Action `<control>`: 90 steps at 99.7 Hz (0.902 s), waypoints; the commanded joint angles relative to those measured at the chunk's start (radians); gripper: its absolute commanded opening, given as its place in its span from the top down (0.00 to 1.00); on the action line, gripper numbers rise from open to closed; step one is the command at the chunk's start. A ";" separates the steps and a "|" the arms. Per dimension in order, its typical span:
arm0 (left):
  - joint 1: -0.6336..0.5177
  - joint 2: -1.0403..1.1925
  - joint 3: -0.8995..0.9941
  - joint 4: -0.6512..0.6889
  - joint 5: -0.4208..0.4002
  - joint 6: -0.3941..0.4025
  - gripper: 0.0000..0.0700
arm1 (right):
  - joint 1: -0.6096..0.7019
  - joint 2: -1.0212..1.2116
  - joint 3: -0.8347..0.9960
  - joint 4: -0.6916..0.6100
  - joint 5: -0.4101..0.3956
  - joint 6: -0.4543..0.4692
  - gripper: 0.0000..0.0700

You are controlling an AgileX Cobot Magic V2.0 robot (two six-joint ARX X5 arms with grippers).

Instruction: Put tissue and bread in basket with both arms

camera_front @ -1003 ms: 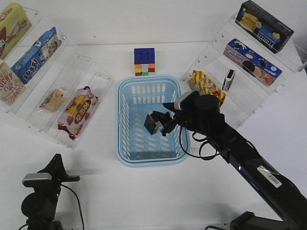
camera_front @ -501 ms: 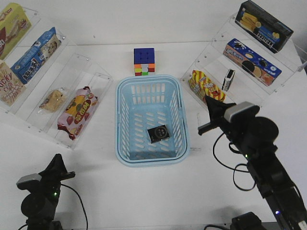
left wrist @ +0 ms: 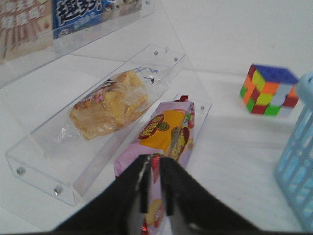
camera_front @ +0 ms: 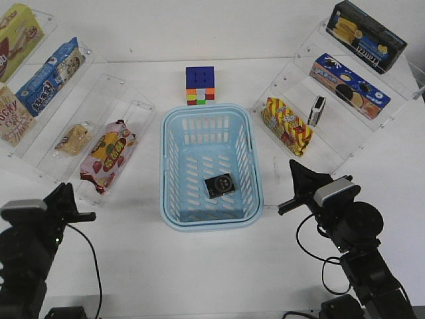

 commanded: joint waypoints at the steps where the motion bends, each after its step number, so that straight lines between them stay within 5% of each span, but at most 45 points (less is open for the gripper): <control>1: 0.000 0.114 0.072 -0.002 0.001 0.321 0.38 | 0.002 0.002 0.011 0.009 0.003 0.008 1.00; 6: 0.000 0.188 0.114 -0.004 -0.002 0.378 0.09 | 0.002 0.002 0.011 0.009 0.002 0.008 1.00; 10: 0.000 0.240 0.145 -0.005 -0.004 0.412 0.00 | 0.002 0.002 0.011 0.009 0.001 0.012 1.00; 35: 0.000 0.513 0.282 0.042 -0.090 0.568 0.01 | 0.003 0.002 0.011 0.010 -0.005 0.041 1.00; 56: 0.000 0.677 0.346 0.087 -0.145 0.576 0.04 | 0.003 0.002 0.011 0.009 -0.005 0.040 1.00; 66: -0.004 0.725 0.361 0.088 -0.146 0.571 0.28 | 0.003 0.002 0.011 0.010 -0.005 0.040 1.00; 79: -0.017 0.732 0.362 0.097 -0.147 0.571 0.99 | 0.003 0.002 0.011 0.010 -0.004 0.040 1.00; 90: -0.028 0.705 0.367 0.112 -0.148 0.570 1.00 | 0.003 0.002 0.011 0.009 -0.004 0.041 1.00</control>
